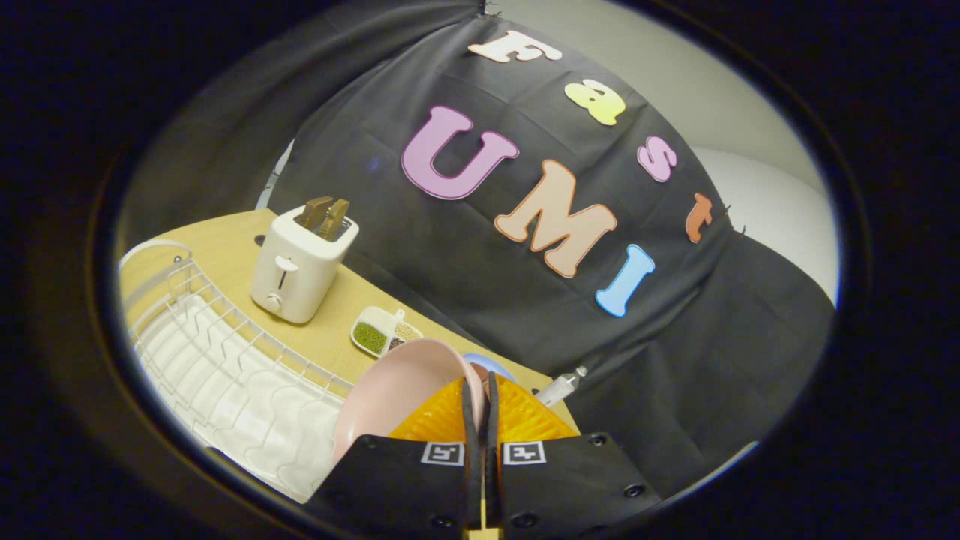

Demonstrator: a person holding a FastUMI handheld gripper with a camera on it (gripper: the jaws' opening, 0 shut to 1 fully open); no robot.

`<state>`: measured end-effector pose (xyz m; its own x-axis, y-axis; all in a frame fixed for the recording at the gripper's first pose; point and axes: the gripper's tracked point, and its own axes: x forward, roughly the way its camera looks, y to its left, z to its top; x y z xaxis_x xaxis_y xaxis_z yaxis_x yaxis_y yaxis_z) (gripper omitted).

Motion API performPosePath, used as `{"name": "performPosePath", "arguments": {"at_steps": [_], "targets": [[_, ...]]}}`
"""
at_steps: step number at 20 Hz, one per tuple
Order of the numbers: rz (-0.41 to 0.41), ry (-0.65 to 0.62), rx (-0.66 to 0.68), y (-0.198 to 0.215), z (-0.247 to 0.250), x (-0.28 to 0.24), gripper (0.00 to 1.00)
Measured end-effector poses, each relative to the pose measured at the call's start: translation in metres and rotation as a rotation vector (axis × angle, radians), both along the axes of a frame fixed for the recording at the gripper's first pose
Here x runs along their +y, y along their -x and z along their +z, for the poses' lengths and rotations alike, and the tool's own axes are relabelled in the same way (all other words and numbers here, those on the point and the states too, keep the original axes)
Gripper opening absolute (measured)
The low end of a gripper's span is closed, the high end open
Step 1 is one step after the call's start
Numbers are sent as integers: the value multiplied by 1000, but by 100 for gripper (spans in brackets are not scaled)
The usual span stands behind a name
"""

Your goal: Take the plate from the dish rack, then take the spoon from the basket and place it into the plate.

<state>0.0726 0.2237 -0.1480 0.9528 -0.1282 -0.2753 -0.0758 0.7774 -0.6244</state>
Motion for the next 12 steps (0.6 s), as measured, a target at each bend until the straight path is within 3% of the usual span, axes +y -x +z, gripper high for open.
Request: {"name": "performPosePath", "arguments": {"at_steps": [3, 5, 8, 12], "targets": [[19, 37, -18, -1, 3, 11, 5], [51, 100, -133, -9, 41, 22, 4], [78, 47, -147, -13, 55, 40, 4], [74, -16, -141, -4, 69, 24, 4]]}}
